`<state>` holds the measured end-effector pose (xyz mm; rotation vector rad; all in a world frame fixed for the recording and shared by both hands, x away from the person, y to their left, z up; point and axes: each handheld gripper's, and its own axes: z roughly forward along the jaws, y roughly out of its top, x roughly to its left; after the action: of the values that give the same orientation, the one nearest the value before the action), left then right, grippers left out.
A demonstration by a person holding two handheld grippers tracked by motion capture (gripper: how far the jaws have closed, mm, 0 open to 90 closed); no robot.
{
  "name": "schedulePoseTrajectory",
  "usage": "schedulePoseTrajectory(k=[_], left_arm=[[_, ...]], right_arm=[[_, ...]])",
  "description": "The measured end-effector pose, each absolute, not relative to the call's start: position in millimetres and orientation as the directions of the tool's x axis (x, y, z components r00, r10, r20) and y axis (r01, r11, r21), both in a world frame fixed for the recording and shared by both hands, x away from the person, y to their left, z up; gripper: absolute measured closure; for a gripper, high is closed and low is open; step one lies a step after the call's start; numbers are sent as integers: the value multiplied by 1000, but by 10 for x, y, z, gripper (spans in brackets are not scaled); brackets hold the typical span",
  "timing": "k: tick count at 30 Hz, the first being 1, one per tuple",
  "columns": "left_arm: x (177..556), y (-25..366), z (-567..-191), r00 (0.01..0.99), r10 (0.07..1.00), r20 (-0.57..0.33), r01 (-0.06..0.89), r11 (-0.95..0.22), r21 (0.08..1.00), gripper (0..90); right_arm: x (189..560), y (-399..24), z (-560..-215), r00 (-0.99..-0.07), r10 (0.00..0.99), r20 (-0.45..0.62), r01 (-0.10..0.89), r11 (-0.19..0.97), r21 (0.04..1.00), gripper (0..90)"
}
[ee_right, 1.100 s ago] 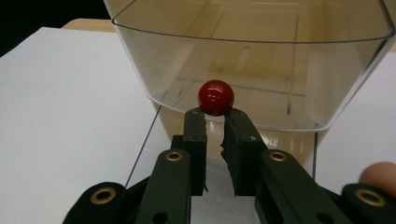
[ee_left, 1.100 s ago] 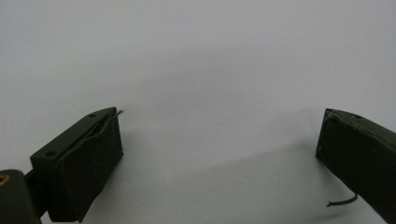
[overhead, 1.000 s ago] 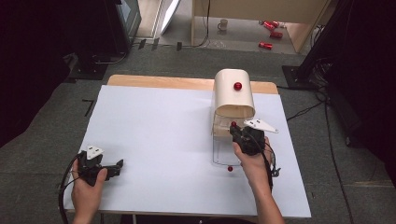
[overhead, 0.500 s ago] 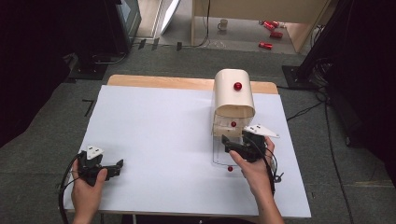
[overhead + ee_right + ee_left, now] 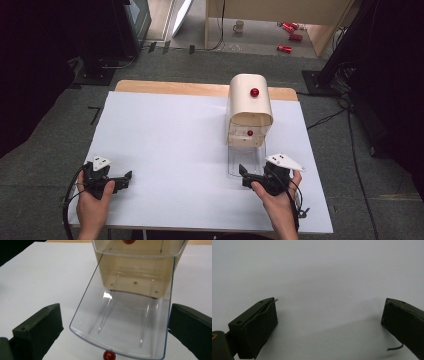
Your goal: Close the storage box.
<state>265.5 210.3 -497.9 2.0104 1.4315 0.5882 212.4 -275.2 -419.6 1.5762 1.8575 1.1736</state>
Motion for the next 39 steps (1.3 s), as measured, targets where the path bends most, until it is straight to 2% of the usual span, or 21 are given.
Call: schedulePoseTrajectory(k=[22,28,33,39], left_arm=[[2655,2102,-4979,321,947,14,684,-242,688,3],[2655,2103,-4979,322,947,14,684,-243,688,3],[2655,2103,-4979,321,947,14,684,-242,688,3],[2655,2103,-4979,322,947,14,684,-243,688,3]], right_arm=[[1729,-2697,-4554,-220,952,215,625,-32,780,8],[1715,-2642,-4653,-208,959,194,624,-23,781,179],[1728,-2583,-4708,-234,950,205,626,-14,779,450],[1782,-2545,-4799,-193,963,187,641,-21,768,603]])
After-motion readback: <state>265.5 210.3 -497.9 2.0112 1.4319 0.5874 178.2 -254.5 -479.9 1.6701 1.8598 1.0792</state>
